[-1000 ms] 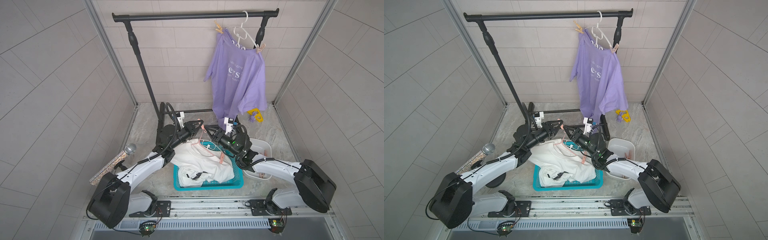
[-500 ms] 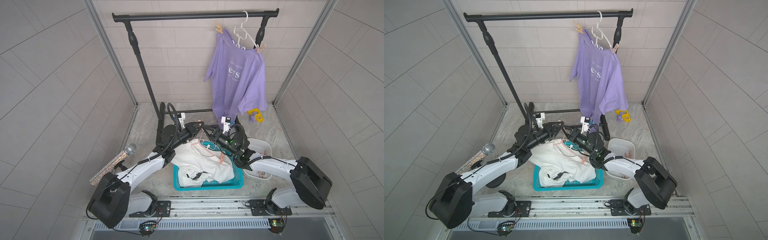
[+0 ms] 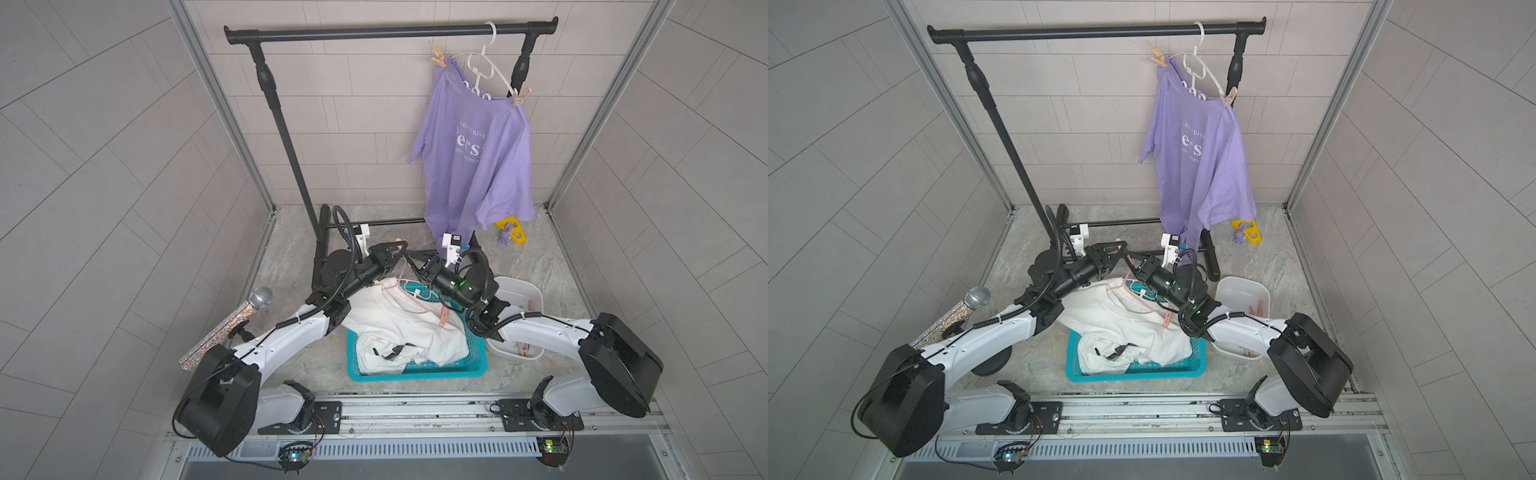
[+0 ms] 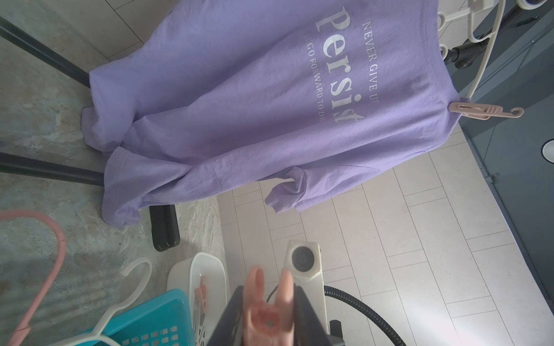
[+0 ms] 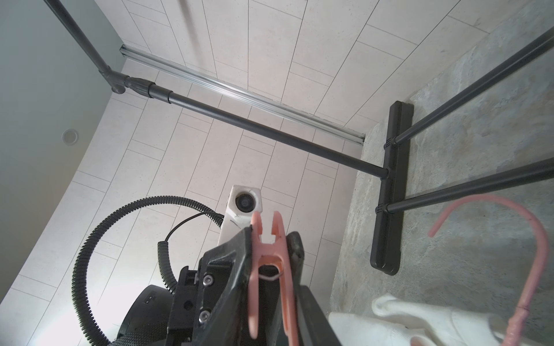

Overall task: Use clothespins to secure the t-shirt on both sides of the hanger
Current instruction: Open the clothespin.

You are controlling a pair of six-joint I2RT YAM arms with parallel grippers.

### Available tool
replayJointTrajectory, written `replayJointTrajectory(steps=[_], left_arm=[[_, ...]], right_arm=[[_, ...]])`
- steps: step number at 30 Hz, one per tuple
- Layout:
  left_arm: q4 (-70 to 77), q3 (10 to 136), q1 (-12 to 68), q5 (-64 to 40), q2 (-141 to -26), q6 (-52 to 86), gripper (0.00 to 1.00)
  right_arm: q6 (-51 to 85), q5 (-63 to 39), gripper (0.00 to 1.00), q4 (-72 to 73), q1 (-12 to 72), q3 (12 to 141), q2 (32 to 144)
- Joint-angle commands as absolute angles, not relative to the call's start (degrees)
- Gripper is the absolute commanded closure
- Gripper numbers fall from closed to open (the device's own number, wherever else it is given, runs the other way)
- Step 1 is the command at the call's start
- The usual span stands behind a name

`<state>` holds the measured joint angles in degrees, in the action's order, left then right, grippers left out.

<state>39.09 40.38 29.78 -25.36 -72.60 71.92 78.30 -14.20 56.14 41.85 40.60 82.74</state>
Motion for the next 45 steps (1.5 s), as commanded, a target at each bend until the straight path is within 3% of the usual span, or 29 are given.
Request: replayJointTrajectory(steps=[1,8,18,27,37,45], left_arm=[[39.93,40.08,30.28,-26.02,-73.43,69.97,0.79],[40.21,39.58,30.62,-26.26,-73.87,70.09,0.79],[39.2,39.55,30.65,-26.41,-73.6,68.71,0.6],[31.58,40.66,29.43,-24.82,-70.4,62.92,0.41],[14.58,47.14,22.93,-32.62,-69.22,52.93,0.38],[-3.64,56.61,21.46,-36.49,-73.8,37.77,0.38]], right_arm=[[79.27,-15.2,0.67,58.84,42.36,41.39,82.79],[78.9,-14.96,0.69,58.86,42.36,41.83,82.75],[78.31,-15.09,0.85,57.33,42.32,41.57,82.01],[76.96,-16.06,0.93,52.87,40.29,39.64,79.38],[72.3,-21.87,0.98,39.32,34.79,37.97,73.23],[62.54,-30.22,1.0,20.46,28.47,40.36,67.32]])
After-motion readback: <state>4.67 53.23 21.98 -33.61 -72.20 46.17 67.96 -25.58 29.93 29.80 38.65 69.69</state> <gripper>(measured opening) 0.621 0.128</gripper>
